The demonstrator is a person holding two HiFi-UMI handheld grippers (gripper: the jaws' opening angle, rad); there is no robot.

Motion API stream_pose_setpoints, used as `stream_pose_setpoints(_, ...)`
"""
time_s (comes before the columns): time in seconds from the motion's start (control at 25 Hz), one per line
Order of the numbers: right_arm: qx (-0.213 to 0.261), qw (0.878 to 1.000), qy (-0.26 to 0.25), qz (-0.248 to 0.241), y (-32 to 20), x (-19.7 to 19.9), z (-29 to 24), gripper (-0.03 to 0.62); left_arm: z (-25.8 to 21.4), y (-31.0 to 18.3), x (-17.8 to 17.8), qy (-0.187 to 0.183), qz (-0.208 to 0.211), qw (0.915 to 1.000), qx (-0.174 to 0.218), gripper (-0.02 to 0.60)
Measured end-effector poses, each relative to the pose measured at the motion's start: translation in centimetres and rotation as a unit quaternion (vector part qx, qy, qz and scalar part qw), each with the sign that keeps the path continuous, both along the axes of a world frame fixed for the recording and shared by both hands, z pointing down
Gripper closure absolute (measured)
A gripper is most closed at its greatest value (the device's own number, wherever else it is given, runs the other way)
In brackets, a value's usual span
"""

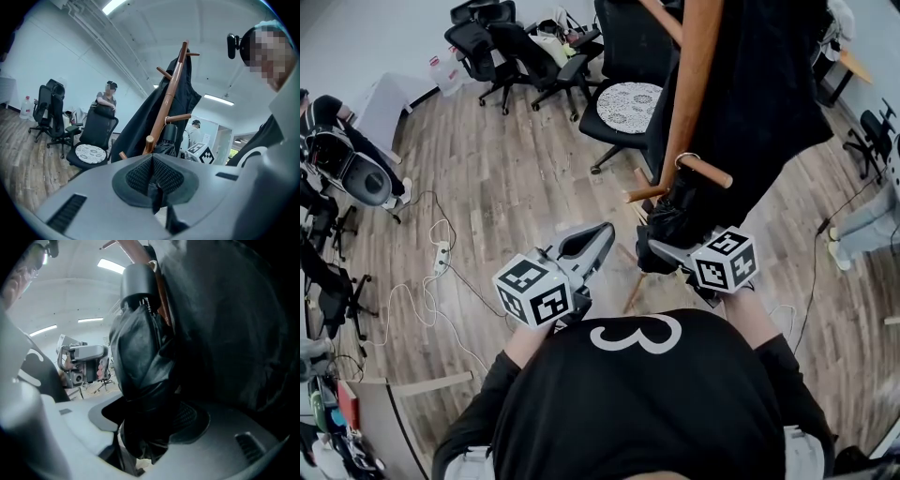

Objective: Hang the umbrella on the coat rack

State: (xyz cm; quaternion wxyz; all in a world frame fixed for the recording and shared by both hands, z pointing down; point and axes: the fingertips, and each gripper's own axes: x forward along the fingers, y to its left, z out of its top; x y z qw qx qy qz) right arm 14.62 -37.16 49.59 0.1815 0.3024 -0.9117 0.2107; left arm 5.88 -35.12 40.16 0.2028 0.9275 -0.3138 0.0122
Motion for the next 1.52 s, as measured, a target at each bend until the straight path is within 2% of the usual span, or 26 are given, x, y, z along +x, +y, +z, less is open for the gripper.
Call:
stream_pose_setpoints(0.24,0.031,0.999,0.011,0.018,-0.9,0.3,0.5,0.326,1.2,0.1,0.0,-0.004,0.005,0.9999,-0.011,0.566)
stream_pose_setpoints(0.64,0.055,0.998,0.0,0.027,-1.6,0.0,0.4,0.326,2.2,0.6,-0.9,-0.016,0.018,0.9995,-0.02,0.566)
stream_pose_setpoints(0.88,0.062,0.996,0.047,0.05,-1.8,0.0,0.4,0.324,1.5,1.6,-1.7,-0.017,0.037,0.9986,-0.033,0.566)
stream_pose_setpoints(1.08,0.057,0.99,0.086,0.093,-1.1,1.5,0.2,0.324,0.2,3.4,-2.7,-0.031,0.057,0.9972,-0.037,0.566)
stream_pose_setpoints(1.28,0.047,0.986,0.052,0.152,0.4,2.6,-1.7,0.324,-0.2,5.4,-3.2,-0.032,0.079,0.9951,-0.05,0.566)
stream_pose_setpoints(1.52,0.072,0.983,0.025,0.166,4.5,2.0,-5.1,0.324,0.2,8.0,-3.0,-0.026,0.101,0.9929,-0.056,0.566)
